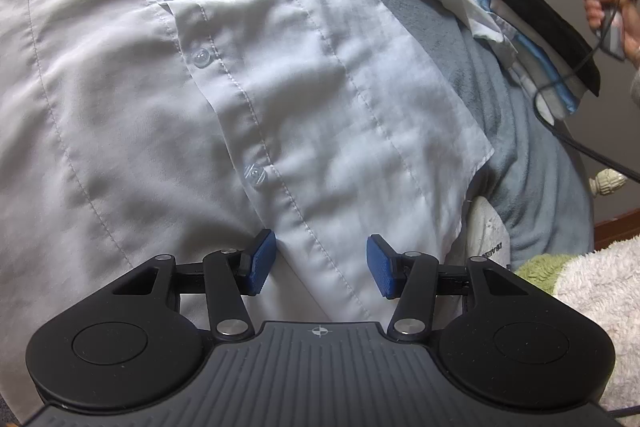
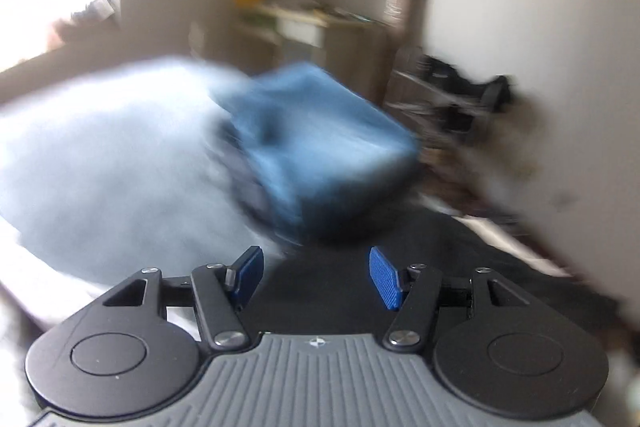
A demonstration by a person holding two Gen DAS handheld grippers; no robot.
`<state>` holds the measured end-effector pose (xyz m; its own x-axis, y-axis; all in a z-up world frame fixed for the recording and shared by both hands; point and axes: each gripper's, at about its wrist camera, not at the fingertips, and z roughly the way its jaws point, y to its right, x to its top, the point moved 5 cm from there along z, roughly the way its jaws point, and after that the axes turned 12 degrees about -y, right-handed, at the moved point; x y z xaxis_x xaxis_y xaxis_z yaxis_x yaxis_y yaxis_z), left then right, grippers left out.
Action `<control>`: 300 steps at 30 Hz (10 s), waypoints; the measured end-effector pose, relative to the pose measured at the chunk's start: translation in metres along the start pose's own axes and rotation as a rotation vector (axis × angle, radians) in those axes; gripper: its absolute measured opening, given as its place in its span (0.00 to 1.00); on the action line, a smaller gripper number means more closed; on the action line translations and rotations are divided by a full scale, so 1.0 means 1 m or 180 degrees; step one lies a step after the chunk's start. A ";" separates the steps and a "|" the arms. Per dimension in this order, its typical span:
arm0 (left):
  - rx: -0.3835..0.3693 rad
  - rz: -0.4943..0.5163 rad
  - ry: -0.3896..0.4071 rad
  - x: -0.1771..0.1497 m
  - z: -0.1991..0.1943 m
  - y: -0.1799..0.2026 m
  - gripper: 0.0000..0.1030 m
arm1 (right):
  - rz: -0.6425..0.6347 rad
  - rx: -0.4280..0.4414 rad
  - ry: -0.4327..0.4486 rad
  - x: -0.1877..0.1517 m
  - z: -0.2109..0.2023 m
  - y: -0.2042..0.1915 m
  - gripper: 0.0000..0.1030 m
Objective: Fold clothes
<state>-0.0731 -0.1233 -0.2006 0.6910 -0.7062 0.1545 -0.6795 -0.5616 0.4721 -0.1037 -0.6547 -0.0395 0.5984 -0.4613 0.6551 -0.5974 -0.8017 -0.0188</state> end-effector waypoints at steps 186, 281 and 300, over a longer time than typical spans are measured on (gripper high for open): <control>0.0122 -0.1684 0.1550 -0.058 -0.131 -0.148 0.52 | -0.1915 0.2847 -0.0628 -0.177 -0.060 -0.502 0.26; 0.1164 -0.0121 0.2055 0.041 -0.151 -0.119 0.76 | 0.0036 0.2754 -0.1306 -0.163 0.056 -0.378 0.47; 0.0588 -0.0645 0.2562 -0.016 -0.175 -0.145 0.02 | 0.0333 0.2734 -0.1398 -0.169 0.078 -0.359 0.47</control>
<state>0.0581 0.0447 -0.1201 0.7208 -0.1017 0.6856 -0.5048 -0.7549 0.4188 0.0516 -0.3191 -0.2024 0.8147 -0.5070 0.2815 -0.1696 -0.6725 -0.7204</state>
